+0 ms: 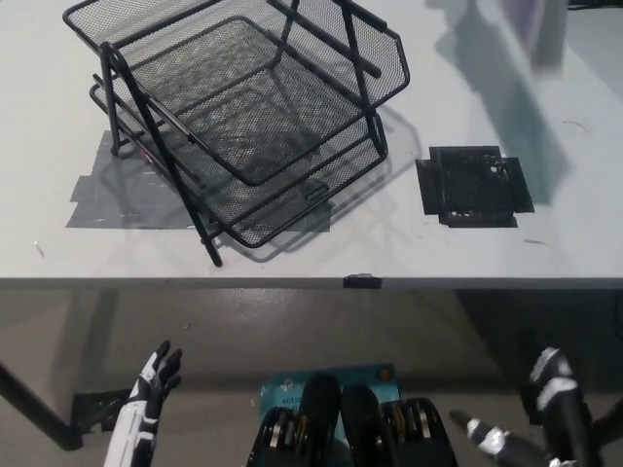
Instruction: A person hands a notebook to the robot and the robot grabs it with its right hand and places it in the file tray kept in the centre of the desk infront of it.
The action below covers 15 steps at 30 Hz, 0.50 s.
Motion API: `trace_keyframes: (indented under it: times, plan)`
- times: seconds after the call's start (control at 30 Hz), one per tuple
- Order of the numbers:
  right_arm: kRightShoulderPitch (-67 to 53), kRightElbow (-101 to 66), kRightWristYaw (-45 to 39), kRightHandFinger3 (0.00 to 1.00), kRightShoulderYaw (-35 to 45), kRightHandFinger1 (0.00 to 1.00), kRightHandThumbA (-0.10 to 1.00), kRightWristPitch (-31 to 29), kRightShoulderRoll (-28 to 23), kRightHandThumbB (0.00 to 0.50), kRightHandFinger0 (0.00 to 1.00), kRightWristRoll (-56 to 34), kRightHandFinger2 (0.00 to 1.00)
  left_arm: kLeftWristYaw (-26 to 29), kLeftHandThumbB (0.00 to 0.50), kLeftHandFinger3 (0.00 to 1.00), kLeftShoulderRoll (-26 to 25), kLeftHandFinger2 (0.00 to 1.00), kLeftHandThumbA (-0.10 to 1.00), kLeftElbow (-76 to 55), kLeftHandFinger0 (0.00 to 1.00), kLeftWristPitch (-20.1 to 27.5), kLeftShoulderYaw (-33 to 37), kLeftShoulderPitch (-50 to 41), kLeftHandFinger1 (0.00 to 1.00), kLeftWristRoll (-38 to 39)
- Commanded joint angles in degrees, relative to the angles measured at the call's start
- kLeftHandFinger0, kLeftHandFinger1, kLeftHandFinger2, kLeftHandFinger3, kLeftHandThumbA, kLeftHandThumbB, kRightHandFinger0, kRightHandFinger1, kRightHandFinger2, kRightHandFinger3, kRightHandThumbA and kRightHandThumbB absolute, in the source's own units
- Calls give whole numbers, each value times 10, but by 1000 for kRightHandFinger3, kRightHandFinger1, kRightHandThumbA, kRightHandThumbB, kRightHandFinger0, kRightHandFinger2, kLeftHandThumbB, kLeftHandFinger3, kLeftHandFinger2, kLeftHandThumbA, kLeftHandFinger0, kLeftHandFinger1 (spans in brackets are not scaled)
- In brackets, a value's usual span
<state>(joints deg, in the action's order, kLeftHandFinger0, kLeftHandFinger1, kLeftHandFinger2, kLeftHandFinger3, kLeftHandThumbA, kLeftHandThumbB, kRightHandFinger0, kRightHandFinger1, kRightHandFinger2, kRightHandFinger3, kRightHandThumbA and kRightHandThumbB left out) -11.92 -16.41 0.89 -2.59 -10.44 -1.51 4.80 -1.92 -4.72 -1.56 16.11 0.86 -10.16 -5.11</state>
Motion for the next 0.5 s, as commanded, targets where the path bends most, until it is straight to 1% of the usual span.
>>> trace_keyframes:
  times: [0.0, 0.1, 0.13, 0.17, 0.23, 0.27, 0.3, 0.33, 0.47]
  plan:
    - [40, -74, 31, 1000, 23, 1000, 1000, -22, 13, 321, 1000, 40, 1000, -7, 120, 1000, 4, 1000, 1000, -13, 1000, 2, 12, 6, 1000, 2]
    - [77, -94, 36, 1000, 34, 1000, 1000, 0, 21, 320, 1000, 53, 1000, -4, 110, 1000, 5, 1000, 1000, -20, 1000, -5, 15, 5, 1000, 0]
    - [92, -96, 38, 1000, 37, 1000, 1000, 6, 23, 313, 1000, 58, 1000, -3, 113, 1000, 6, 1000, 1000, -24, 1000, -8, 15, 4, 1000, -1]
    - [114, -93, 38, 1000, 40, 1000, 1000, 16, 22, 293, 1000, 58, 1000, -4, 114, 1000, 5, 1000, 1000, -26, 1000, -9, 16, 3, 1000, 1]
    - [143, -88, 38, 1000, 44, 1000, 1000, 29, 23, 295, 1000, 57, 1000, -3, 114, 1000, 4, 1000, 1000, -24, 1000, -8, 16, 7, 1000, 2]
    - [151, -87, 38, 1000, 46, 1000, 1000, 37, 25, 307, 1000, 57, 1000, -4, 113, 1000, 3, 1000, 1000, -22, 1000, -5, 16, 7, 1000, 3]
    - [170, -86, 39, 1000, 48, 1000, 1000, 61, 28, 326, 1000, 58, 1000, -4, 106, 1000, 2, 1000, 1000, -19, 1000, 1, 16, 7, 1000, 5]
    - [183, -84, 39, 1000, 50, 1000, 1000, 81, 30, 348, 1000, 57, 1000, -4, 113, 1000, 2, 1000, 1000, -18, 1000, 0, 16, 8, 1000, 5]
    - [234, -67, 47, 1000, 57, 1000, 1000, 113, 38, 377, 1000, 70, 1000, -2, 136, 1000, 2, 1000, 1000, -20, 1000, -7, 14, 7, 1000, 3]
